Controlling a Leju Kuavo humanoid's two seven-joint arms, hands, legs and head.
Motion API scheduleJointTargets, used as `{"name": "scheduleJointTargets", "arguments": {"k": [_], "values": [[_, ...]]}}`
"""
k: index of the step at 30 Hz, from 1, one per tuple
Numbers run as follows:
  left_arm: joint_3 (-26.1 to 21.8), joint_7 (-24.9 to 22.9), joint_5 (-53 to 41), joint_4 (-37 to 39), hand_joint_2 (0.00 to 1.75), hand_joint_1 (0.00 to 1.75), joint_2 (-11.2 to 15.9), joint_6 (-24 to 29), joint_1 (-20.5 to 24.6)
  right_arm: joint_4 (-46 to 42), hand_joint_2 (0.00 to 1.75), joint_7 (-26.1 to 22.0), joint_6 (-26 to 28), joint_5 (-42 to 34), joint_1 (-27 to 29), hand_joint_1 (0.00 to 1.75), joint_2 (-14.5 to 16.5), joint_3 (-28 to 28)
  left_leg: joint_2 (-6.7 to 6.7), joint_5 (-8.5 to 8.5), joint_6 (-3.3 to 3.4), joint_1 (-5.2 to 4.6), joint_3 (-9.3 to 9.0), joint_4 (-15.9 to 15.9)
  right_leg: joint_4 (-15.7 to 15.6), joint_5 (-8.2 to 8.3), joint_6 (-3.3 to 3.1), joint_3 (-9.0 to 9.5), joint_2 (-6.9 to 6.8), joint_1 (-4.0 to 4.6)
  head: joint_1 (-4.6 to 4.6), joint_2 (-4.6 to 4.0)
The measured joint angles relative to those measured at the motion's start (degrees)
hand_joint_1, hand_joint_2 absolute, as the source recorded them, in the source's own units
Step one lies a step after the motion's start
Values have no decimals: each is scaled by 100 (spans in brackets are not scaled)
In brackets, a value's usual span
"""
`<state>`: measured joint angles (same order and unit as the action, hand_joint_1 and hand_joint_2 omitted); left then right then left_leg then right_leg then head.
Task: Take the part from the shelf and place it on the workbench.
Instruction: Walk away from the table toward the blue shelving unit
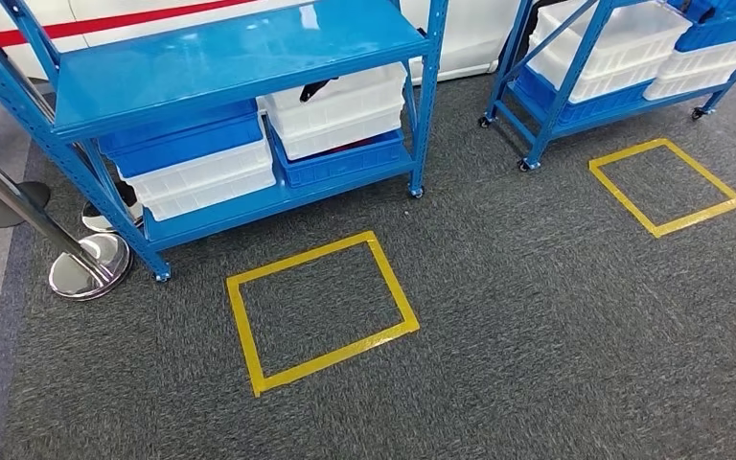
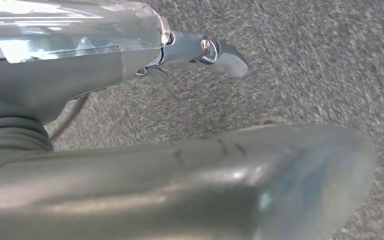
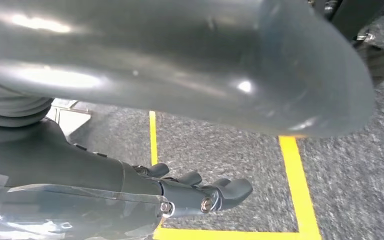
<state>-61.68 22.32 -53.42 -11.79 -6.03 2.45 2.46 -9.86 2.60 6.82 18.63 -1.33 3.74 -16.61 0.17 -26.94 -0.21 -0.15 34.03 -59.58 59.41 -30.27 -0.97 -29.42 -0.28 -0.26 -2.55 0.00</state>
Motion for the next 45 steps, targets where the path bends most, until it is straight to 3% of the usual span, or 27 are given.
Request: {"name": "scheduleJointTargets", "arguments": {"k": [3,4,7,8,9,10,12,13,14,18,20,22,24,25,26,28,29,30,33,34,36,38,40,41,42,44,45], "values": [[0,-6,-5,1,0,0,-16,-3,-8,-4,0,-19,-38,-6,-13,0,-4,-7,-18,54,106,25,-177,133,143,-32,105,44,-13,-3,2,0],[0,-5,-6,1,0,0,-23,-4,-1,-5,0,-23,-39,-7,-16,0,-5,-9,-25,53,135,36,-244,169,311,-111,128,-40,-10,-5,2,0],[0,-6,-7,1,0,0,-29,-5,21,-5,0,-24,-38,-8,-25,0,-5,-12,-27,-6,194,28,-326,204,1209,-501,198,-643,19,-26,1,0],[0,-7,-7,1,0,0,-29,-5,21,-5,0,-24,-39,-8,-25,0,-5,-13,-36,-37,198,24,-353,203,1408,-540,221,-818,20,-40,1,0],[0,-7,-7,1,0,0,-29,-7,17,-5,0,-24,-38,-8,-17,0,-5,-14,-48,-75,191,24,-398,201,1424,-458,236,-907,20,-52,1,0],[0,-8,-8,2,0,0,-30,-10,10,-4,0,-24,-37,-8,-5,0,-6,-16,-62,-119,177,27,-456,201,1247,-259,244,-893,19,-61,1,0],[0,-11,-10,3,0,0,-34,-18,-4,-3,0,-24,-36,-9,19,0,-7,-20,-81,-217,135,33,-586,204,549,249,225,-674,20,-64,1,0],[0,-13,-11,4,0,0,-38,-20,-3,-2,0,-25,-36,-9,24,0,-7,-20,-84,-258,107,33,-629,203,272,350,196,-591,18,-47,3,0],[0,-14,-11,5,0,0,-40,-20,2,-2,0,-27,-36,-10,20,0,-7,-20,-79,-292,75,30,-643,204,109,407,154,-547,17,-30,5,0],[0,-25,-11,7,0,0,-37,-20,19,-3,0,-37,-41,-8,15,0,4,-20,-57,-331,-49,22,-677,55,0,380,1,-443,16,-29,9,0],[0,-28,-14,8,0,0,-35,-22,26,-3,0,-37,-39,-8,26,0,11,-20,-49,-398,-94,36,-444,-392,-47,335,-61,-333,1,-46,6,0],[0,-31,-24,8,0,0,-37,-27,24,-3,0,-37,-39,-9,29,0,12,-21,-47,-647,-134,57,14,-1098,-59,268,-98,-269,-4,-47,4,0],[0,-37,-38,8,0,0,-37,-39,3,-3,0,-36,-43,-12,31,0,18,-22,-47,-836,-155,75,395,-1504,-59,185,-92,-187,10,-49,4,0],[0,-42,-44,8,0,0,-37,-50,-8,-3,0,-36,-44,-16,37,0,22,-23,-46,-766,-158,82,460,-1444,-59,139,-79,-126,17,-52,4,0],[1,-46,-47,8,0,0,-36,-63,-16,-2,0,-35,-43,-21,44,0,28,-24,-43,-576,-156,89,440,-1208,-59,88,-61,-55,21,-56,4,0],[2,-52,-58,10,0,0,-36,-88,-26,-1,0,-33,-38,-28,53,0,38,-26,-23,-64,-138,97,282,-505,-51,-23,-11,81,18,-57,5,0],[3,-56,-67,13,0,0,-37,-99,-27,1,0,-33,-37,-30,51,0,40,-27,-8,57,-114,89,219,-250,-47,-76,23,125,18,-52,6,0],[4,-60,-79,16,0,0,-38,-107,-29,1,0,-33,-35,-30,43,0,41,-28,3,122,-82,75,172,-104,-53,-126,63,163,18,-49,6,0],[10,-63,-105,21,0,0,-40,-110,-25,-2,0,-30,-35,-31,18,0,42,-29,-9,84,58,51,27,-15,33,-148,191,249,22,-60,5,0],[11,-62,-106,21,0,0,-39,-110,-20,-2,0,-29,-36,-31,10,0,42,-29,-17,65,105,52,-41,14,204,-109,217,195,23,-69,6,0],[15,-60,-108,21,0,0,-37,-108,-4,-4,0,-27,-36,-31,-1,0,44,-29,-25,-1,173,50,-172,54,820,-143,233,-191,25,-78,6,0],[15,-58,-109,21,0,0,-36,-106,3,-4,0,-25,-37,-9,-3,0,46,-29,-59,-101,203,33,-277,62,1457,-425,238,-722,25,-70,5,0],[16,-61,-110,21,0,0,-37,-109,0,-3,0,-17,-38,63,17,0,47,-26,-145,-227,209,12,-429,62,1601,-648,229,-1047,28,-53,7,0],[17,-63,-111,21,0,0,-37,-113,-3,-2,0,-11,-40,101,34,0,46,-25,-196,-295,209,4,-521,63,1444,-602,201,-1103,38,-32,7,0],[19,-64,-111,22,0,0,-42,-115,-5,-1,0,-4,-42,126,52,0,46,-23,-245,-363,208,-3,-610,66,1158,-401,156,-1100,72,-6,8,0],[22,-64,-113,33,0,0,-69,-116,-6,7,0,22,-45,155,97,0,31,-21,-353,-494,190,-11,-745,72,516,251,44,-1059,260,58,8,0],[25,-65,-113,38,0,0,-85,-116,2,10,0,42,-47,169,105,0,22,-20,-409,-561,172,-11,-792,92,312,496,1,-1027,356,86,7,0]]}}
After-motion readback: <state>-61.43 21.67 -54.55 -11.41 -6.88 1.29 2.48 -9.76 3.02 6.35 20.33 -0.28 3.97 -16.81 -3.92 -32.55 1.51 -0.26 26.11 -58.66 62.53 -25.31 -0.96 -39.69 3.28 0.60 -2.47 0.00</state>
